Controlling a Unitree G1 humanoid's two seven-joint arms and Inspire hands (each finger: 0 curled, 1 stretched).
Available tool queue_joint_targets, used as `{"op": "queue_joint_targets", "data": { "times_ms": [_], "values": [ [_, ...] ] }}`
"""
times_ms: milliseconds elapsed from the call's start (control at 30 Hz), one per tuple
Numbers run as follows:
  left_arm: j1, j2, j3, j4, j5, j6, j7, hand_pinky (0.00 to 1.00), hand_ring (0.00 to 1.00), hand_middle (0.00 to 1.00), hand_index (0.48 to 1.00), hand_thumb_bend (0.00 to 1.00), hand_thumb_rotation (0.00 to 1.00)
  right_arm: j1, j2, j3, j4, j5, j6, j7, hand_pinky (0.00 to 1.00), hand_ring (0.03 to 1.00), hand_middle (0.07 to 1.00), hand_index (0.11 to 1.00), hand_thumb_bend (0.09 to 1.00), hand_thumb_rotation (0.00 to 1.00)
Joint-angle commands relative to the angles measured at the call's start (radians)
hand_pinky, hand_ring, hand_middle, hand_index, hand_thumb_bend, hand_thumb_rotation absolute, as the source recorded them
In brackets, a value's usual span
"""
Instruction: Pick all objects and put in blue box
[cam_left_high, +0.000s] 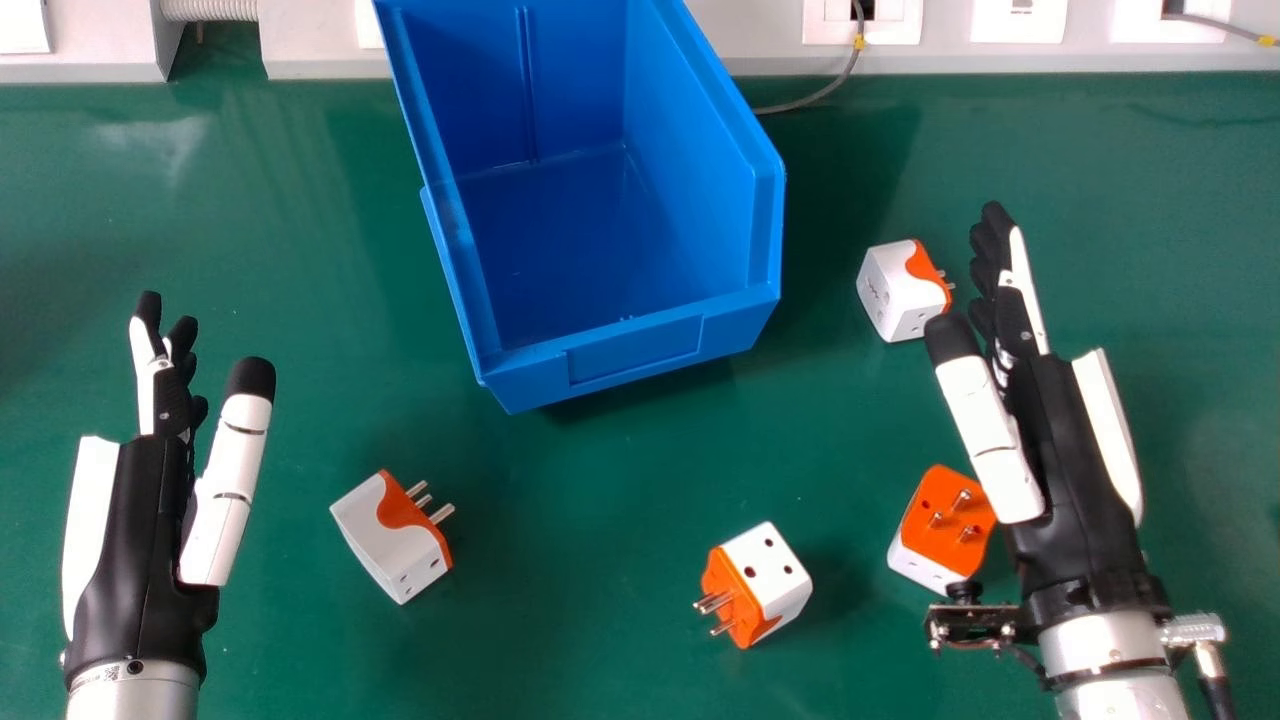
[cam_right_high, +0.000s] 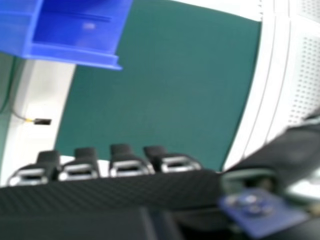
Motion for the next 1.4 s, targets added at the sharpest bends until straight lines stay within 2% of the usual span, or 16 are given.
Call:
{"op": "queue_joint_targets", "data": {
  "times_ms": [0,367,500,967,1033,1200,1367],
  "values": [
    [-0.008,0.006,0.006,-0.024,0.002,0.000,-0.002,0.97,1.00,1.00,1.000,0.52,1.00,-0.018,-0.007,-0.010,-0.026,-0.002,-0.002,-0.010,1.00,1.000,1.000,1.000,0.463,1.00],
    [-0.013,0.007,0.011,-0.023,-0.003,0.009,-0.004,0.97,1.00,1.00,1.000,0.51,1.00,-0.019,-0.021,-0.016,-0.020,0.009,-0.006,0.004,1.00,1.000,1.000,1.000,0.470,1.00],
    [-0.008,0.006,0.013,-0.032,-0.004,0.011,-0.006,0.97,1.00,1.00,1.000,0.51,1.00,-0.018,-0.024,-0.018,-0.023,0.012,-0.001,0.006,1.00,1.000,1.000,1.000,0.468,1.00],
    [-0.009,0.007,0.020,-0.024,-0.006,-0.005,-0.009,0.96,1.00,1.00,1.000,0.52,1.00,-0.011,-0.036,-0.038,-0.042,0.014,0.020,0.012,1.00,1.000,1.000,1.000,0.469,1.00],
    [-0.014,0.009,0.022,-0.014,-0.006,-0.009,-0.010,0.96,1.00,1.00,1.000,0.52,1.00,-0.004,-0.038,-0.041,-0.039,0.013,0.014,0.011,1.00,1.000,1.000,1.000,0.470,1.00],
    [-0.013,0.009,0.024,-0.013,0.000,-0.011,-0.010,0.96,1.00,1.00,1.000,0.51,1.00,0.027,-0.050,-0.053,-0.029,-0.019,0.002,-0.006,1.00,1.000,1.000,1.000,0.474,1.00],
    [-0.012,0.009,0.025,-0.014,-0.003,-0.007,-0.014,0.96,1.00,1.00,1.000,0.51,1.00,0.075,-0.064,-0.058,-0.063,-0.074,0.037,-0.026,1.00,1.000,1.000,1.000,0.486,1.00]
  ]
}}
